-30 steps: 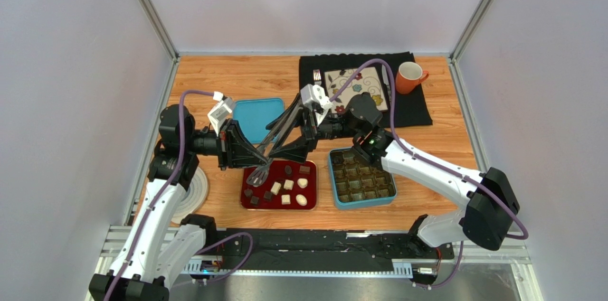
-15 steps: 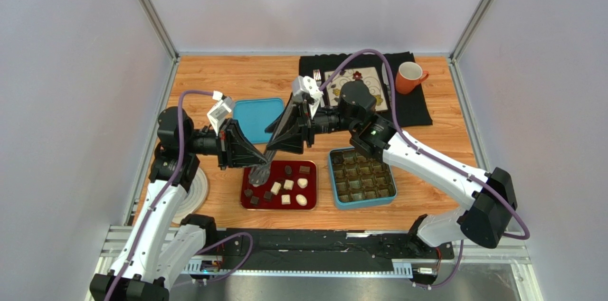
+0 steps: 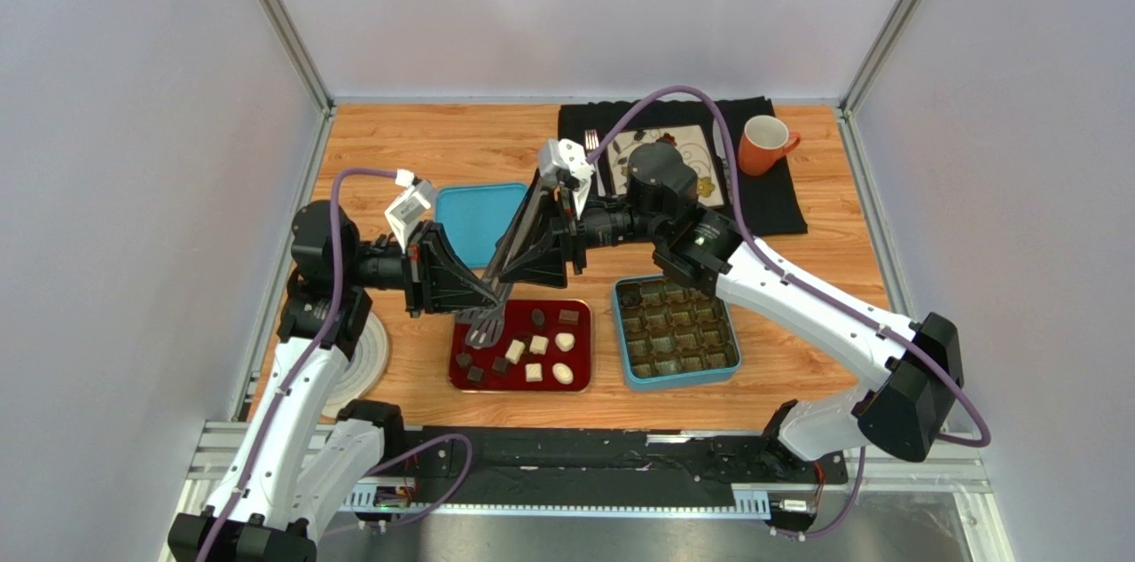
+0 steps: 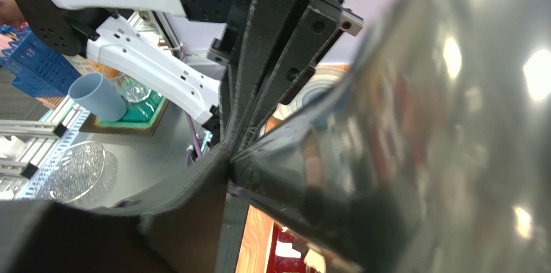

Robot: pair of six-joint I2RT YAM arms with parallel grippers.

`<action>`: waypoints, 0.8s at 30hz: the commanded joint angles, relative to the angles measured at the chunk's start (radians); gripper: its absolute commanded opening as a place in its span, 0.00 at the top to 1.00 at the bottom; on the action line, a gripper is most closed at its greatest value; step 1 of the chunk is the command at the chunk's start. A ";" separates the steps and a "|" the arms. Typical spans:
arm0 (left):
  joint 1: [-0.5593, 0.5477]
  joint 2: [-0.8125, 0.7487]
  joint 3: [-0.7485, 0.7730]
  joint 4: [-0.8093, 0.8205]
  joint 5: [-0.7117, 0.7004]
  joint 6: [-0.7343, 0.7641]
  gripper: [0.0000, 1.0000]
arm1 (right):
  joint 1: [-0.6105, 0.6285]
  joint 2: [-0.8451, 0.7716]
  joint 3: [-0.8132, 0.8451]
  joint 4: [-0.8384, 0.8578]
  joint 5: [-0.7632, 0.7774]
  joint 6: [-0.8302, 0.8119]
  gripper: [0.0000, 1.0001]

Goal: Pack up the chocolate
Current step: Adjust the clamp, then pick up the fake chocolate from the plate.

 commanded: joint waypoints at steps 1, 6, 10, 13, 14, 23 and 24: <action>-0.003 -0.013 0.021 0.067 0.262 -0.022 0.99 | 0.005 -0.038 -0.039 0.023 0.024 -0.016 0.55; -0.003 -0.013 0.027 0.067 0.263 -0.025 0.99 | 0.003 -0.050 -0.088 0.115 0.041 0.017 0.57; -0.003 -0.014 0.031 0.066 0.265 -0.028 0.99 | 0.005 -0.047 -0.100 0.161 0.055 0.038 0.60; -0.003 -0.016 0.030 0.066 0.265 -0.027 0.99 | 0.006 -0.040 -0.106 0.198 0.050 0.064 0.60; -0.003 -0.017 0.028 0.066 0.266 -0.027 0.99 | 0.006 -0.038 -0.111 0.205 0.049 0.067 0.60; -0.003 -0.022 0.031 0.064 0.268 -0.027 0.99 | 0.006 -0.004 -0.134 0.345 0.084 0.142 0.63; -0.003 -0.022 0.031 0.064 0.268 -0.028 0.99 | 0.008 -0.001 -0.138 0.359 0.084 0.149 0.64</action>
